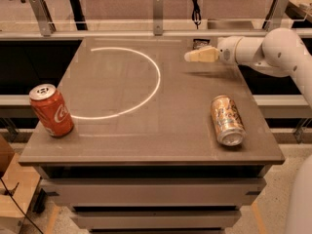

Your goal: Move rxbar chocolate near coke can

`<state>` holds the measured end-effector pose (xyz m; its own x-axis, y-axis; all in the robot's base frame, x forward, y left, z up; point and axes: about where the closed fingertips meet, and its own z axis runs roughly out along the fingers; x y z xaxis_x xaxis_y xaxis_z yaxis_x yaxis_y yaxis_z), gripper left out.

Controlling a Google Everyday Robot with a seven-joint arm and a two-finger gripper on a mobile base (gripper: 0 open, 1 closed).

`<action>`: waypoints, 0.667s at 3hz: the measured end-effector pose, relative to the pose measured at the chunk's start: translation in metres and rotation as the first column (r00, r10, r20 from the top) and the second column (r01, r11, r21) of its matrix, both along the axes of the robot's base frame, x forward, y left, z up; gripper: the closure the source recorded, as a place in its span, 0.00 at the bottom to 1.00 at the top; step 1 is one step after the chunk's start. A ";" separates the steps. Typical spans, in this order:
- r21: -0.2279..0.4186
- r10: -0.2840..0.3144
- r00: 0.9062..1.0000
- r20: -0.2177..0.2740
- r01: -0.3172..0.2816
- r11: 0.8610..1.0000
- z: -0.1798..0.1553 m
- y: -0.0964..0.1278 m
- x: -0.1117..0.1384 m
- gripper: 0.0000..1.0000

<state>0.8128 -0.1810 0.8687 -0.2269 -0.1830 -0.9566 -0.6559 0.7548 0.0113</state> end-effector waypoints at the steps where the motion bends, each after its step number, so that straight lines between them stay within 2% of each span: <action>1: 0.026 -0.008 1.000 -0.020 0.009 1.000 -0.009 0.000 0.013 0.00; 2: 0.043 -0.017 0.999 -0.029 0.018 0.999 -0.015 0.001 0.024 0.00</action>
Offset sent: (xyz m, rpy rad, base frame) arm 0.0377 -0.0059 -0.0182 0.0632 0.0356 -0.0391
